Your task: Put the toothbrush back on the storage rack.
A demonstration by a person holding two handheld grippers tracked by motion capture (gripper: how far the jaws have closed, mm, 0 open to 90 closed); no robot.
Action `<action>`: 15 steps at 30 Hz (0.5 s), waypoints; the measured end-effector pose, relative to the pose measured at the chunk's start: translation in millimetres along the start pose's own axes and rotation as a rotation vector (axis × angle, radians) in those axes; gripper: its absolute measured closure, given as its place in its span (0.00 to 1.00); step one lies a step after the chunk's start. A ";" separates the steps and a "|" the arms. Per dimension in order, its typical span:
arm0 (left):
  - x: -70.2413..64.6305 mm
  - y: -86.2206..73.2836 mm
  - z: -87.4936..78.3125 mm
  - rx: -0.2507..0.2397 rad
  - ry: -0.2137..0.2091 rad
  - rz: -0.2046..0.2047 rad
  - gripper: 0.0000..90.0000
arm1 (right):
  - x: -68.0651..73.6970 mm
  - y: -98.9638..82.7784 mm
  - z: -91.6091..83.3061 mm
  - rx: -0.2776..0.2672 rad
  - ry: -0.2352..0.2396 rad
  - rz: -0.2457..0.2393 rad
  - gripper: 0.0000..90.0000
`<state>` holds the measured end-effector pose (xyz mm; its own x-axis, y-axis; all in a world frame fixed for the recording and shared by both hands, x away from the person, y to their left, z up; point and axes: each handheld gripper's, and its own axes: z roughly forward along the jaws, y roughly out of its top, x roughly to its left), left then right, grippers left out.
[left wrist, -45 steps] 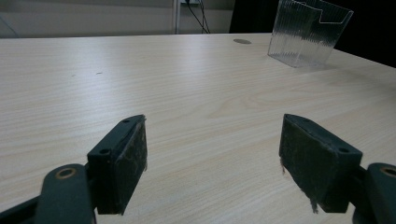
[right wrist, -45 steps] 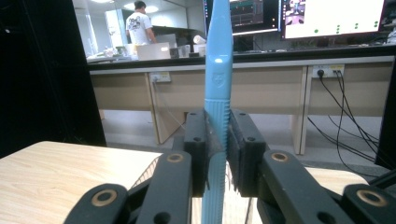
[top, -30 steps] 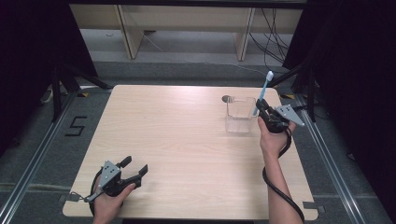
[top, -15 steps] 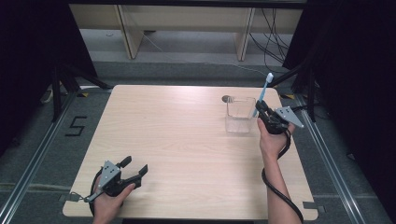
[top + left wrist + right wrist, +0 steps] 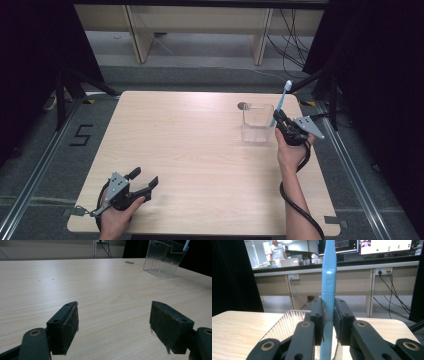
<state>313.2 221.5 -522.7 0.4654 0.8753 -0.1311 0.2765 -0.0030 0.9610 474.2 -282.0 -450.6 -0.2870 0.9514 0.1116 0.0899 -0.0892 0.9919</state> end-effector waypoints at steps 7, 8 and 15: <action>0.0 0.0 0.0 0.000 0.000 -0.001 0.25 | -0.4 -3.4 -1.1 0.008 -0.011 0.003 0.88; 0.0 0.0 0.0 0.001 0.000 0.000 0.25 | -0.2 -3.6 -1.1 0.010 -0.009 0.008 0.88; 0.0 0.0 0.0 0.000 0.000 -0.001 0.25 | -1.9 -5.8 -1.7 0.008 -0.004 0.002 0.88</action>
<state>313.1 221.5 -522.7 0.4653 0.8753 -0.1317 0.2767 -0.0025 0.9610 472.7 -283.8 -456.5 -0.2830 0.9524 0.1129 0.0982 -0.0883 0.9912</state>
